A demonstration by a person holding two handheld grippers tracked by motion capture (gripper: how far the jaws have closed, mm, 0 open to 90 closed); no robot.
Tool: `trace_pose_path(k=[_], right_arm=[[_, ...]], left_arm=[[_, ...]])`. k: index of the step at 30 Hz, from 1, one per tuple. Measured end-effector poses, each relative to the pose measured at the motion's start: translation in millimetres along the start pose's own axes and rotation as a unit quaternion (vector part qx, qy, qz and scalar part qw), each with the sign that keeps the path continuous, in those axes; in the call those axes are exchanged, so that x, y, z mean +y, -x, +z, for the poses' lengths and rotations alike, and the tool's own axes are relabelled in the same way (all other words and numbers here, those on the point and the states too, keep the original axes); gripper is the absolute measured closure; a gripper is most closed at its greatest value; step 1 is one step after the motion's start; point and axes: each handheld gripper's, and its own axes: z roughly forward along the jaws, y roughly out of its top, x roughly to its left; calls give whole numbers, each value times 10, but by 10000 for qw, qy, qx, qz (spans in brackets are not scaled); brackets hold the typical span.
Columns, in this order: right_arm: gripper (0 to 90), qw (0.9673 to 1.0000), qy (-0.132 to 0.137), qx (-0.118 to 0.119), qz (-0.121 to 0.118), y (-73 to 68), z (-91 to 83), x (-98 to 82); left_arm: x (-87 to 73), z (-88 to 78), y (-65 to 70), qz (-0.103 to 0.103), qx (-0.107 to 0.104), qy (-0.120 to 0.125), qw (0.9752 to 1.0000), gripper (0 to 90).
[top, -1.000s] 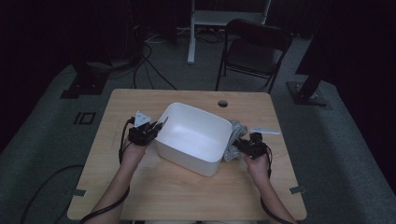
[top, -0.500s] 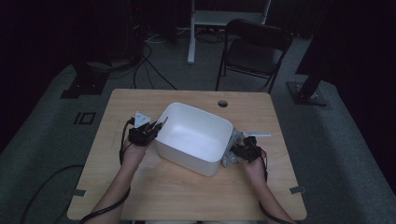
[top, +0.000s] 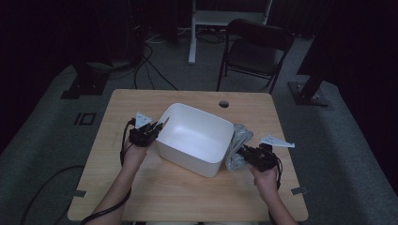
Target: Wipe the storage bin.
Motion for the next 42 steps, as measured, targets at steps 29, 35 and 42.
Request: trace_pose_path(k=[29,35,42], right_arm=[[750,9948,-651,-717,-302,-42,382,-184],[749,9951,-678,-678,-226,-8,381,-197],[748,9945,-708,-733,-254,-9,391,-189]], left_arm=[[0,6,15,-79,39,28,10000,818],[-1,5,10,-53,25,29,10000,814],[-1,7,10,-75,31,34,10000,814]])
